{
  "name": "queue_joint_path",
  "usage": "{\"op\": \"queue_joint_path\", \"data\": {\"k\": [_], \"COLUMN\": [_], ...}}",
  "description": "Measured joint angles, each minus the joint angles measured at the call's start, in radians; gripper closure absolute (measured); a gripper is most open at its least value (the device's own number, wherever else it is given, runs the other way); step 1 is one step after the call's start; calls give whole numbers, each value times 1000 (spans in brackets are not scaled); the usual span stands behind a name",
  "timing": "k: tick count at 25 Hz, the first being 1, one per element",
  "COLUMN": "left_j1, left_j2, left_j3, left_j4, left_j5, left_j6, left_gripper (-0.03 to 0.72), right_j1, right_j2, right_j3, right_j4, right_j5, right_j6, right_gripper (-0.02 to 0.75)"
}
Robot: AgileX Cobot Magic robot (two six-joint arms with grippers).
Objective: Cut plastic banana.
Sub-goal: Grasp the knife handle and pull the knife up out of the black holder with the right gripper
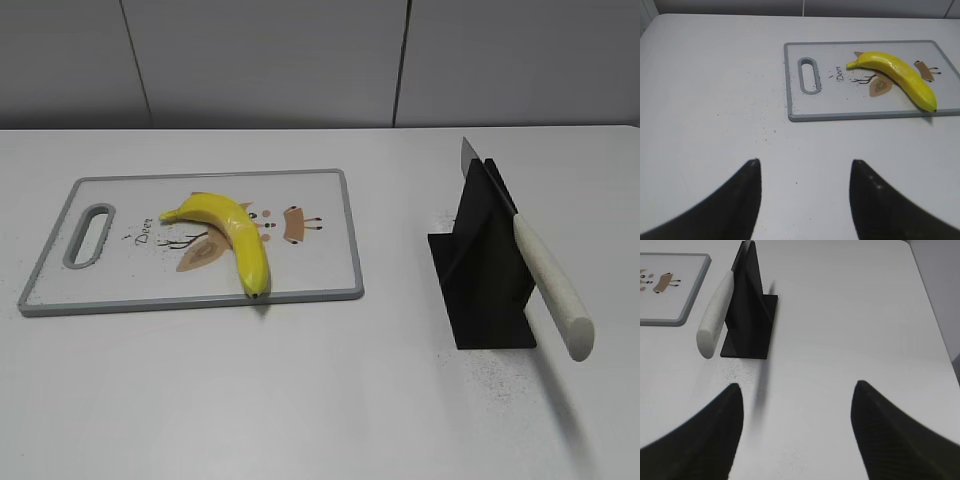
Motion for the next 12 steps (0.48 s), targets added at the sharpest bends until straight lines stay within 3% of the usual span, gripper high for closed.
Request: {"op": "queue_joint_path", "data": {"k": [12], "left_j1": [0], "left_j2": [0], "left_j3": [0], "left_j4": [1], "left_j5": [1], "left_j6": [0], "left_gripper": [143], "right_j1": [0], "right_j2": [0], "right_j3": [0], "right_j4": [0], "right_j5": [0], "right_j6": [0], "right_gripper": [200]}}
